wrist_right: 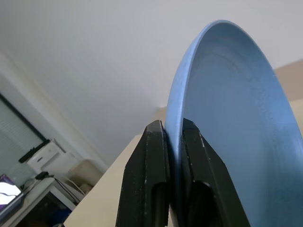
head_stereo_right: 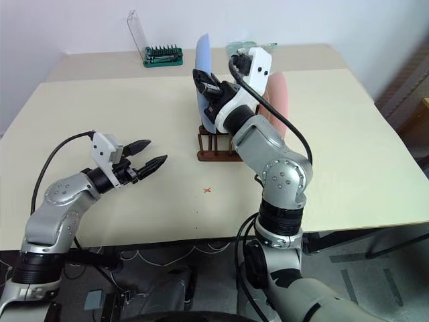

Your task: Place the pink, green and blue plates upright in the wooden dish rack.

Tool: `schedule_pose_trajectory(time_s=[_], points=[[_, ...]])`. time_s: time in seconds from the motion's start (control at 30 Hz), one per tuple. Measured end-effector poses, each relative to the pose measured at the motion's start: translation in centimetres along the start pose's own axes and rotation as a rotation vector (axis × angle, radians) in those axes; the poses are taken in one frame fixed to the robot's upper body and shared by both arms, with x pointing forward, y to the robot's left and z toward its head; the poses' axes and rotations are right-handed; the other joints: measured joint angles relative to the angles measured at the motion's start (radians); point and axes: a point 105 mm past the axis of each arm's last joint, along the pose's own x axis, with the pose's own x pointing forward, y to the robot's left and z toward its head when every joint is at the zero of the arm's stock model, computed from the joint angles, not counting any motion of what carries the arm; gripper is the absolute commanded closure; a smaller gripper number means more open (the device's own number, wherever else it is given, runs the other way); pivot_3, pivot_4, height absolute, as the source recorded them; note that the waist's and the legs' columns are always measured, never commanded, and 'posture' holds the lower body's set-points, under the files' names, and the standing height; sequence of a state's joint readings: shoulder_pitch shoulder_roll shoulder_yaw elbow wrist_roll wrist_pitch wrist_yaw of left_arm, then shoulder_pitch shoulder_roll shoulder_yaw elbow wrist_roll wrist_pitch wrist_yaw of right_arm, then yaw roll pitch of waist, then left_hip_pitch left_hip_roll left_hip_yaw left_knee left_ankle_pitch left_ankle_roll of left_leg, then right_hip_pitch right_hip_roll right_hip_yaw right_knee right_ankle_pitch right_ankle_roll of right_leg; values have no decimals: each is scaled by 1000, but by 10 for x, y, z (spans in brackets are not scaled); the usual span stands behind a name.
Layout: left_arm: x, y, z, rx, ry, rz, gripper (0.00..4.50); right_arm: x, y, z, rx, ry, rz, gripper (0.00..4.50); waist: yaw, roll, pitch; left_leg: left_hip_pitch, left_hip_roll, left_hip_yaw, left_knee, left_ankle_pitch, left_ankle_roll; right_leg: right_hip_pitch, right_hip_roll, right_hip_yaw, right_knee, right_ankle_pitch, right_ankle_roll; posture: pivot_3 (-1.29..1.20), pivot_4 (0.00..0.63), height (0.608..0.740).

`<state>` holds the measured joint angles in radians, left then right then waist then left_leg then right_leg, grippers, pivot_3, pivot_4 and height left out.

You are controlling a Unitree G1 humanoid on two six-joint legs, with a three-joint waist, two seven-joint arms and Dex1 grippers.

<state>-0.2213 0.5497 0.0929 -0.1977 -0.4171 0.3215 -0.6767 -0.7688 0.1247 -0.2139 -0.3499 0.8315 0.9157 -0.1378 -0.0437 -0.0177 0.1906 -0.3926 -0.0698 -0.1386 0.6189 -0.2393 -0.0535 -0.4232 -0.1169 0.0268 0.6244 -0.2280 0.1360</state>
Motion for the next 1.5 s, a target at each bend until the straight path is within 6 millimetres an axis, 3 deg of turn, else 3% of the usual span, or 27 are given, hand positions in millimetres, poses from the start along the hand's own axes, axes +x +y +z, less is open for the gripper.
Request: schedule_pose_trajectory(time_s=[0.63,1.13,1.23,1.43,1.5], points=[[1,-1,-1,4,5,-7,1078,2,11,-2,53,-4,2,4500,0,0,0,0,0,0,0,0,0,0,0,0,0,0,0,0,150,740],[2,-1,-1,3,2,-11,1078,3,-2,-11,122,44,-100,4500,-1,0,0,0,0,0,0,0,0,0,0,0,0,0,0,0,150,740],[2,-1,-1,4,1,-16,1026,4,-4,-14,131,64,-111,3439,-1,0,0,0,0,0,-1,0,0,0,0,0,0,0,0,0,150,740],[2,-2,-1,4,1,-26,1026,4,-5,-16,133,76,-112,513,-1,0,0,0,0,0,-1,0,0,0,0,0,0,0,0,0,150,740],[2,-3,-1,3,1,-28,1026,4,-5,-16,126,75,-112,513,-1,0,0,0,0,0,-1,0,0,0,0,0,0,0,0,0,150,740]])
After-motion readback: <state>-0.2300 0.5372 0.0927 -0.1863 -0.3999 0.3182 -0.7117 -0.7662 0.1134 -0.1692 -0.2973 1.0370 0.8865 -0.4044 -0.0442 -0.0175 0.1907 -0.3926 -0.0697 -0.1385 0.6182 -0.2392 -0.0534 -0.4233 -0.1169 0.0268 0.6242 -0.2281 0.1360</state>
